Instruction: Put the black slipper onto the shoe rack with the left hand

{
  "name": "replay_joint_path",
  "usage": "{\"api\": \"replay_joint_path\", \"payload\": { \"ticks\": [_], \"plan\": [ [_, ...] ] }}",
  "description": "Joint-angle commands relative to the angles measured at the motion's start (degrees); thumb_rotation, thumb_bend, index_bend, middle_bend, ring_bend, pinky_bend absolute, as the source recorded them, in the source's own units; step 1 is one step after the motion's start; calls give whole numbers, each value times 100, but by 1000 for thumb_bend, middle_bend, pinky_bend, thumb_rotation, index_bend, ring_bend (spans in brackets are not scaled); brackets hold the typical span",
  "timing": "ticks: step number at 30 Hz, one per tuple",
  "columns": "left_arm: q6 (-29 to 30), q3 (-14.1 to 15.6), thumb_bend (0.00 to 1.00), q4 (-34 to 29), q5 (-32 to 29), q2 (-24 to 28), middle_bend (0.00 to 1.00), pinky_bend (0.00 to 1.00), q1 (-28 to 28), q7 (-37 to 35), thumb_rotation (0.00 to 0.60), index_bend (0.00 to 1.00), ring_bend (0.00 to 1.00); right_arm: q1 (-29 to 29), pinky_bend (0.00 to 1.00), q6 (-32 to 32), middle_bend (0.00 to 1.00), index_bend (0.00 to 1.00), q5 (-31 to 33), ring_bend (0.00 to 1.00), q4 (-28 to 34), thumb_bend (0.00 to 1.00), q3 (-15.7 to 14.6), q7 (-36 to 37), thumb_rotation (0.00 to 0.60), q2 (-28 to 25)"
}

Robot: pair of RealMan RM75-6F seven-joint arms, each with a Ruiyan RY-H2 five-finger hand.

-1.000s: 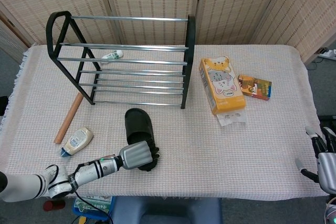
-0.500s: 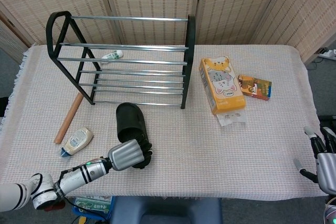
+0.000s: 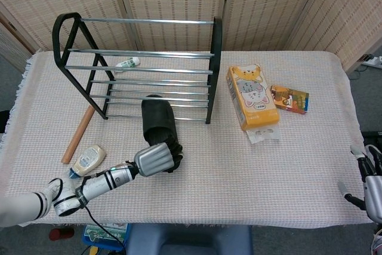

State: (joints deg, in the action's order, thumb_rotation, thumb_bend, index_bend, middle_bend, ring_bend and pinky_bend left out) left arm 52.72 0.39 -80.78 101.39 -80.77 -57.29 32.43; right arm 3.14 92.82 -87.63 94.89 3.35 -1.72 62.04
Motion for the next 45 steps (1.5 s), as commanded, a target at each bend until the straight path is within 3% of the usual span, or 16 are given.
{"api": "replay_joint_path", "payload": {
  "ticks": [1, 10, 21, 34, 45],
  "plan": [
    [-126, -93, 171, 302, 73, -131, 433, 350, -184, -218, 600, 511, 337, -1, 106, -7, 194, 67, 7, 92, -12, 261, 1, 11, 600, 3],
    [-424, -161, 171, 1287, 109, -523, 433, 350, -593, -812, 600, 512, 326, -31, 106, -85, 194, 67, 48, 92, -52, 261, 9, 15, 600, 14],
    [-383, -22, 171, 2426, 299, -906, 433, 350, -984, -1778, 600, 487, 326, 4, 106, -82, 194, 67, 121, 92, -108, 261, 14, 69, 600, 18],
    [-468, 97, 171, 3390, 200, -1386, 390, 349, -1177, -2152, 600, 439, 293, 43, 106, -68, 194, 67, 199, 92, -69, 261, 28, 8, 600, 0],
    [-599, 136, 171, 3857, 2, -1599, 289, 336, -1176, -2014, 600, 313, 198, -11, 106, -144, 194, 67, 187, 92, -45, 261, 42, -8, 600, -34]
  ]
}}
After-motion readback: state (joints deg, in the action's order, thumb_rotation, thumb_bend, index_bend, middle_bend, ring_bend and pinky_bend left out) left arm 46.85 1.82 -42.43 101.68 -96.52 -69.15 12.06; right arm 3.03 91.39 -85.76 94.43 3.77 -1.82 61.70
